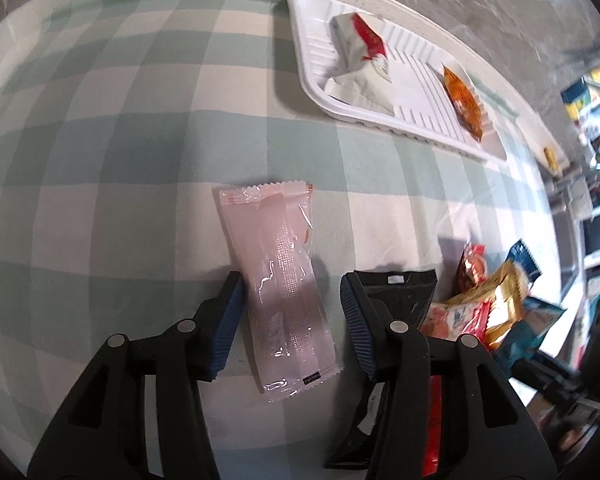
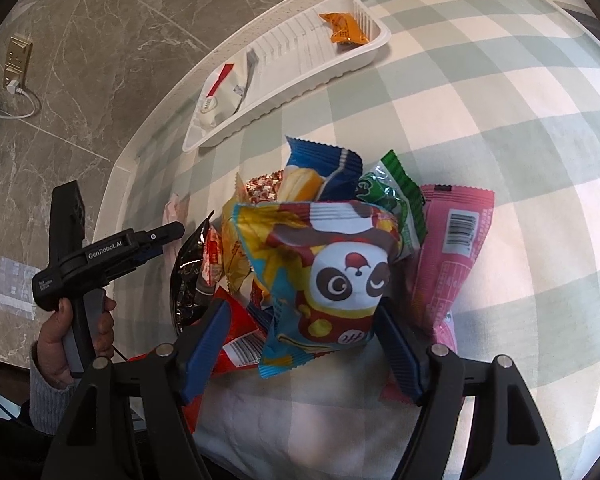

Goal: Organize snacks
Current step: 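Grasp the pink wrapper with the left tool while the right tool grasps the panda bag, then place the pink wrapper and blue panda bag into the white tray with both tools, then grasp the black bag with the left tool while the right tool grasps the blue bag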

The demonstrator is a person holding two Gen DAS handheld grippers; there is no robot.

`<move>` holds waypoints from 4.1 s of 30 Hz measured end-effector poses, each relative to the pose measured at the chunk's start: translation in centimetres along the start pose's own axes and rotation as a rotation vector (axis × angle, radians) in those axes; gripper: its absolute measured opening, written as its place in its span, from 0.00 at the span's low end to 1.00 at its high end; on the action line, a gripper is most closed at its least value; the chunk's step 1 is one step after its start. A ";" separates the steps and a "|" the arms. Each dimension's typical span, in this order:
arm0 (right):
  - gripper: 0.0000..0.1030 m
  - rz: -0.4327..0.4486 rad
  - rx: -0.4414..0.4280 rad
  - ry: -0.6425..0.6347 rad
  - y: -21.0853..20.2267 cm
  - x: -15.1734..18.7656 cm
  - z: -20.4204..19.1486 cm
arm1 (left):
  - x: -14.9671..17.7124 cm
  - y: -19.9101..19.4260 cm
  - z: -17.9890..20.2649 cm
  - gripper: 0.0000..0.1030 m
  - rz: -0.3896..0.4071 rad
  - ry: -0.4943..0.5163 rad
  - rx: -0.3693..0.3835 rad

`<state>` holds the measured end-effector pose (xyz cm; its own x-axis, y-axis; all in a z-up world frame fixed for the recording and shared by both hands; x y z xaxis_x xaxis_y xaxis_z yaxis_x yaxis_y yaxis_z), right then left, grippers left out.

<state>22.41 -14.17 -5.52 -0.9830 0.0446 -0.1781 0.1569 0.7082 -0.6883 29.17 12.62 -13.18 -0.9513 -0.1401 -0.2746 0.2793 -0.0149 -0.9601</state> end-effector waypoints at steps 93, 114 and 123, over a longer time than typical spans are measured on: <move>0.60 0.064 -0.097 -0.165 1.8 -21.9 -3.8 | -21.9 0.5 2.8 0.25 0.210 0.091 0.132; 0.64 0.085 -0.062 -0.174 -3.8 -8.7 -4.1 | -4.2 -4.9 4.2 0.25 0.081 0.233 0.199; 0.64 0.023 -0.026 -0.116 -1.2 -2.9 -2.5 | 2.7 -4.3 4.1 0.25 -0.016 0.253 0.226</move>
<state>24.81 -13.41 -2.41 -0.9615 -0.0197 -0.2743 0.1748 0.7263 -0.6648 25.91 8.29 -9.63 -0.9501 0.1116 -0.2912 0.2589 -0.2383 -0.9361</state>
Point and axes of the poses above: each gripper's, at about its wrist camera, not at the fingertips, and y roughly the way its jaws point, z to its right, x to its underside, the point moved 5 cm from there along y, roughly the way its jaws point, and after that the axes turned 12 degrees about -x, right-handed, at the moved point
